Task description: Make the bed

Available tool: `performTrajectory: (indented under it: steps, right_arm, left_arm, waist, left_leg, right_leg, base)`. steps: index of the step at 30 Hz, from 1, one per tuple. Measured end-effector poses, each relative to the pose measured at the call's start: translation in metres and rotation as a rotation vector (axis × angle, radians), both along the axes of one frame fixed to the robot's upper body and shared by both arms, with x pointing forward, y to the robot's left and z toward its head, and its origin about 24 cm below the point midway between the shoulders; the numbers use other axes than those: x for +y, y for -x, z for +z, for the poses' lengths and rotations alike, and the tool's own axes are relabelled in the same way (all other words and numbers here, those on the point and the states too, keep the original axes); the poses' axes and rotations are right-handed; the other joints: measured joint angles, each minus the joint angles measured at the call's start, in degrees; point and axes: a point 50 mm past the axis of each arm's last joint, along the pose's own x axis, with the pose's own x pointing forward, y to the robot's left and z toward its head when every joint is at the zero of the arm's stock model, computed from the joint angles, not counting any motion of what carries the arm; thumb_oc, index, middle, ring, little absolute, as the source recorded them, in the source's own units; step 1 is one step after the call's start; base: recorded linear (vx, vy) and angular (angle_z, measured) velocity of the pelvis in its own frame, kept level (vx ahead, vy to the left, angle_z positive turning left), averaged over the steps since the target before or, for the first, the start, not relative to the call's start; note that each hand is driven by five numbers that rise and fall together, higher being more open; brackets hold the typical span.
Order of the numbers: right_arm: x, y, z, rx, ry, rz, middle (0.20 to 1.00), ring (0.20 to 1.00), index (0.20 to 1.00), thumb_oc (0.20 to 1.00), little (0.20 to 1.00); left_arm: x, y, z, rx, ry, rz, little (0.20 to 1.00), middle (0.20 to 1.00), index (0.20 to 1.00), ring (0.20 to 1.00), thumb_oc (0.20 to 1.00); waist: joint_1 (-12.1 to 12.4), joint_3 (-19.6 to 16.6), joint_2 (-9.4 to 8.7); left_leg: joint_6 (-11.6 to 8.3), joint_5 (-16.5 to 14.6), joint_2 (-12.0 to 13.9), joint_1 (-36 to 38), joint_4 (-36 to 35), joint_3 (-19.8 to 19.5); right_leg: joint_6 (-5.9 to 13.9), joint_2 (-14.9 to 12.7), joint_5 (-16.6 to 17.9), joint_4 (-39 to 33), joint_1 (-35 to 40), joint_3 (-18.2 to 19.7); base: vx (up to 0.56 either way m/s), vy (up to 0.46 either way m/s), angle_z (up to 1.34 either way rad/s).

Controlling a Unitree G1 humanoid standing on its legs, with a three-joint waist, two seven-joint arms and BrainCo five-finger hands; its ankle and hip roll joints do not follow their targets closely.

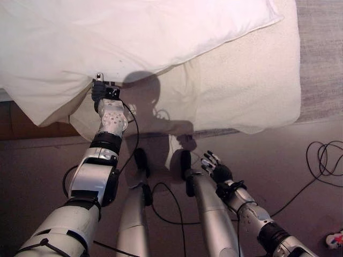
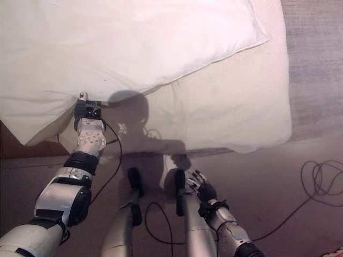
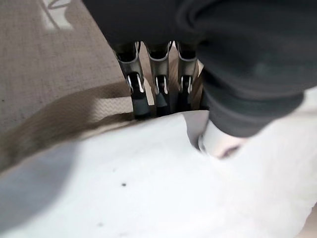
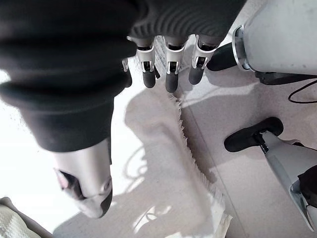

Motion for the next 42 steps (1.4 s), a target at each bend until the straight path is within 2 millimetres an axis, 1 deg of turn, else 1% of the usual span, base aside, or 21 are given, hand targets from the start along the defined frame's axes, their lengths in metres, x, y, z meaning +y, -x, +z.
performTrajectory:
  steps: [3, 6, 8, 9, 12, 18, 21, 24, 25, 26, 28, 29, 31, 33, 34, 36, 37, 38, 39, 41, 42]
  right_arm:
    - [0.001, 0.0, 0.0, 0.0, -0.001, 0.003, 1.0, 1.0, 1.0, 1.0, 1.0]
    - [0.003, 0.0, 0.0, 0.002, -0.006, 0.004, 1.0, 1.0, 1.0, 1.0, 1.0]
    - [0.004, 0.001, -0.001, 0.003, -0.01, 0.004, 1.0, 1.0, 1.0, 1.0, 1.0]
    - [0.004, 0.001, -0.001, 0.003, -0.011, 0.004, 1.0, 1.0, 1.0, 1.0, 1.0]
    - [0.005, 0.0, 0.0, 0.002, -0.012, 0.005, 1.0, 1.0, 1.0, 1.0, 1.0]
    - [0.011, 0.0, 0.001, 0.0, -0.029, 0.011, 1.0, 1.0, 1.0, 1.0, 1.0]
    - [0.023, -0.003, 0.005, -0.011, -0.056, 0.027, 1.0, 1.0, 1.0, 1.0, 1.0]
    - [0.031, -0.005, 0.007, -0.012, -0.082, 0.034, 1.0, 1.0, 1.0, 1.0, 1.0]
    - [0.035, -0.007, 0.009, -0.009, -0.105, 0.031, 1.0, 1.0, 1.0, 1.0, 1.0]
    - [0.037, -0.008, 0.01, -0.011, -0.121, 0.03, 1.0, 1.0, 1.0, 1.0, 1.0]
    - [0.045, -0.016, 0.02, -0.033, -0.159, 0.039, 1.0, 1.0, 1.0, 1.0, 1.0]
    - [0.049, -0.018, 0.023, -0.034, -0.18, 0.042, 1.0, 1.0, 1.0, 1.0, 1.0]
    - [0.058, -0.028, 0.033, -0.039, -0.254, 0.037, 1.0, 1.0, 1.0, 1.0, 1.0]
    - [0.064, -0.034, 0.043, -0.055, -0.314, 0.032, 1.0, 1.0, 1.0, 1.0, 1.0]
    - [0.071, -0.038, 0.05, -0.069, -0.351, 0.041, 1.0, 1.0, 1.0, 1.0, 1.0]
    - [0.073, -0.039, 0.053, -0.07, -0.377, 0.037, 1.0, 1.0, 1.0, 1.0, 1.0]
    - [0.08, -0.044, 0.062, -0.089, -0.41, 0.045, 1.0, 1.0, 1.0, 1.0, 1.0]
    - [0.081, -0.047, 0.066, -0.094, -0.427, 0.042, 1.0, 1.0, 1.0, 1.0, 1.0]
    - [0.083, -0.051, 0.073, -0.116, -0.45, 0.039, 1.0, 1.0, 1.0, 1.0, 1.0]
    - [0.088, -0.055, 0.084, -0.141, -0.489, 0.046, 1.0, 1.0, 1.0, 1.0, 1.0]
    - [0.092, -0.056, 0.087, -0.146, -0.504, 0.052, 1.0, 1.0, 1.0, 1.0, 1.0]
  left_arm:
    - [-0.009, 0.0, 0.006, -0.036, -0.006, -0.012, 0.2, 0.2, 0.2, 0.2, 0.2]
    - [-0.019, 0.005, 0.026, -0.141, -0.004, -0.032, 0.2, 0.2, 0.2, 0.2, 0.2]
    - [-0.025, 0.007, 0.033, -0.176, -0.008, -0.043, 0.2, 0.2, 0.2, 0.2, 0.2]
    - [-0.031, 0.008, 0.035, -0.193, 0.003, -0.053, 0.2, 0.2, 0.2, 0.2, 0.2]
    - [-0.053, 0.017, 0.054, -0.309, 0.018, -0.112, 0.2, 0.2, 0.2, 0.2, 0.2]
    - [-0.073, 0.026, 0.065, -0.393, 0.038, -0.16, 0.2, 0.2, 0.2, 0.2, 0.2]
    - [-0.079, 0.037, 0.076, -0.474, 0.063, -0.19, 0.2, 0.2, 0.2, 0.2, 0.2]
    - [-0.081, 0.044, 0.074, -0.513, 0.078, -0.2, 0.2, 0.2, 0.2, 0.2, 0.2]
    - [-0.085, 0.046, 0.07, -0.517, 0.094, -0.214, 0.2, 0.2, 0.2, 0.2, 0.2]
    - [-0.085, 0.049, 0.068, -0.524, 0.097, -0.217, 0.2, 0.2, 0.2, 0.2, 0.2]
    - [-0.087, 0.053, 0.065, -0.542, 0.093, -0.226, 0.2, 0.2, 0.2, 0.2, 0.2]
    - [-0.088, 0.054, 0.064, -0.546, 0.092, -0.232, 0.2, 0.2, 0.2, 0.2, 0.2]
    - [-0.086, 0.068, 0.053, -0.58, 0.115, -0.245, 0.2, 0.2, 0.2, 0.2, 0.2]
    - [-0.086, 0.069, 0.045, -0.564, 0.124, -0.243, 0.2, 0.2, 0.2, 0.2, 0.2]
    - [-0.084, 0.07, 0.043, -0.564, 0.129, -0.233, 0.2, 0.2, 0.2, 0.2, 0.2]
    - [-0.081, 0.073, 0.038, -0.565, 0.138, -0.223, 0.2, 0.2, 0.2, 0.2, 0.2]
    - [-0.078, 0.074, 0.033, -0.554, 0.139, -0.215, 0.2, 0.2, 0.2, 0.2, 0.2]
    - [-0.077, 0.075, 0.03, -0.549, 0.141, -0.212, 0.2, 0.2, 0.2, 0.2, 0.2]
    - [-0.075, 0.076, 0.027, -0.543, 0.145, -0.199, 0.2, 0.2, 0.2, 0.2, 0.2]
    - [-0.071, 0.078, 0.023, -0.54, 0.13, -0.176, 0.2, 0.2, 0.2, 0.2, 0.2]
    - [-0.069, 0.079, 0.022, -0.542, 0.126, -0.164, 0.2, 0.2, 0.2, 0.2, 0.2]
  waist:
    - [0.1, 0.0, 0.0]
    - [0.1, 0.0, 0.01]
    - [0.2, 0.0, 0.01]
    - [0.4, 0.0, 0.01]
    - [1.6, 0.0, 0.03]
    - [1.7, 0.0, 0.05]
    - [1.9, 0.0, 0.08]
    - [2.3, 0.0, 0.13]
    - [3.3, 0.1, 0.15]
    - [2.9, 0.0, 0.16]
    - [4.1, 0.1, 0.27]
    - [4.3, 0.1, 0.32]
    - [4.5, 0.2, 0.5]
    - [5.2, 0.3, 0.66]
    - [6.5, 0.4, 0.92]
    - [6.4, 0.5, 1.04]
    - [7.9, 0.7, 1.58]
    - [8.0, 0.8, 1.72]
    - [7.7, 1.1, 2.38]
    - [9.6, 1.3, 2.72]
    - [9.7, 1.4, 2.9]
  left_leg:
    - [0.12, 0.1, -0.1, 0.3, 0.1, 0.0]
    - [0.2, 0.1, -0.2, 0.5, 0.0, 0.0]
    - [0.2, 0.1, -0.3, 1.2, -0.1, 0.0]
    - [0.21, 0.2, -0.3, 1.6, -0.3, 0.0]
    - [0.27, 0.3, -0.4, 2.5, -0.8, 0.0]
    - [0.68, 0.6, -1.1, 3.6, -1.1, -0.1]
    - [0.99, 0.8, -1.6, 4.1, -1.8, -0.1]
    - [1.05, 0.9, -1.8, 5.3, -2.1, -0.1]
    - [1.04, 0.9, -1.8, 6.1, -2.2, -0.1]
    - [1.01, 0.9, -1.8, 6.4, -2.4, -0.1]
    - [0.95, 0.8, -1.9, 6.5, -2.6, -0.4]
    - [1.0, 1.5, -2.0, 6.4, -2.7, -0.4]
    - [1.02, 1.5, -2.1, 6.4, -2.9, -0.7]
    - [0.81, 1.4, -2.1, 6.3, -3.0, -1.1]
    - [0.6, 1.5, -2.4, 6.3, -3.2, -1.8]
    - [0.58, 1.6, -2.4, 6.3, -3.3, -1.8]
    - [0.59, 1.8, -2.5, 6.3, -3.4, -2.0]
    - [0.52, 1.7, -2.7, 6.3, -3.4, -2.4]
    - [0.51, 1.9, -2.5, 6.3, -3.6, -2.6]
    - [0.41, 2.1, -2.7, 6.2, -3.7, -3.2]
    - [0.47, 2.2, -2.9, 6.3, -3.7, -3.4]
  right_leg:
    - [0.02, -0.1, 0.0, 0.4, 0.1, 0.0]
    - [0.03, -0.2, 0.0, 0.6, 0.2, 0.1]
    - [0.03, -0.3, 0.0, 0.6, 0.8, 0.2]
    - [0.05, -0.3, 0.0, 0.5, 1.2, 0.1]
    - [0.07, -0.4, -0.1, 0.5, 1.8, 0.1]
    - [0.44, -1.1, -0.3, 0.8, 3.1, -0.3]
    - [0.54, -1.3, -0.3, 0.9, 3.3, -0.4]
    - [0.73, -1.6, -0.5, 0.8, 4.4, -0.4]
    - [0.82, -1.7, -0.6, 0.6, 5.2, -0.4]
    - [0.83, -1.7, -0.6, 0.3, 5.5, -0.4]
    - [0.84, -1.8, -0.6, 0.3, 5.7, -0.6]
    - [0.83, -1.7, -0.6, 0.4, 5.6, -0.9]
    - [0.75, -2.1, -0.8, 0.6, 5.6, -1.2]
    - [0.66, -2.2, -0.9, 0.8, 5.6, -1.3]
    - [0.64, -2.2, -1.0, 1.0, 5.6, -1.6]
    - [0.59, -2.2, -1.0, 1.0, 5.6, -1.7]
    - [0.52, -2.3, -1.1, 1.2, 5.7, -2.1]
    - [0.43, -2.4, -1.2, 1.2, 5.8, -2.5]
    - [0.41, -2.4, -1.3, 1.2, 6.0, -2.8]
    - [0.29, -2.6, -1.5, 1.3, 6.1, -3.1]
    - [0.24, -2.8, -1.7, 1.4, 6.3, -3.5]
  base:
    - [0.0, 0.0, 0.0]
    - [0.0, 0.0, 0.0]
    - [0.0, 0.0, 0.0]
    - [0.0, 0.0, 0.0]
    - [0.0, 0.0, 0.0]
    - [-0.01, -0.007, 0.06]
    - [-0.01, 0.007, 0.05]
    - [0.0, 0.002, 0.01]
    - [0.0, 0.0, 0.0]
    - [0.0, 0.0, 0.0]
    - [-0.09, 0.012, 0.04]
    - [-0.09, 0.017, 0.11]
    - [-0.02, 0.013, 0.1]
    - [-0.02, 0.014, 0.1]
    - [-0.03, 0.028, 0.11]
    - [-0.01, 0.024, 0.06]
    - [-0.01, 0.016, 0.05]
    - [-0.01, 0.038, 0.17]
    - [0.0, 0.023, 0.16]
    - [0.01, 0.058, 0.13]
    - [0.02, 0.062, 0.15]
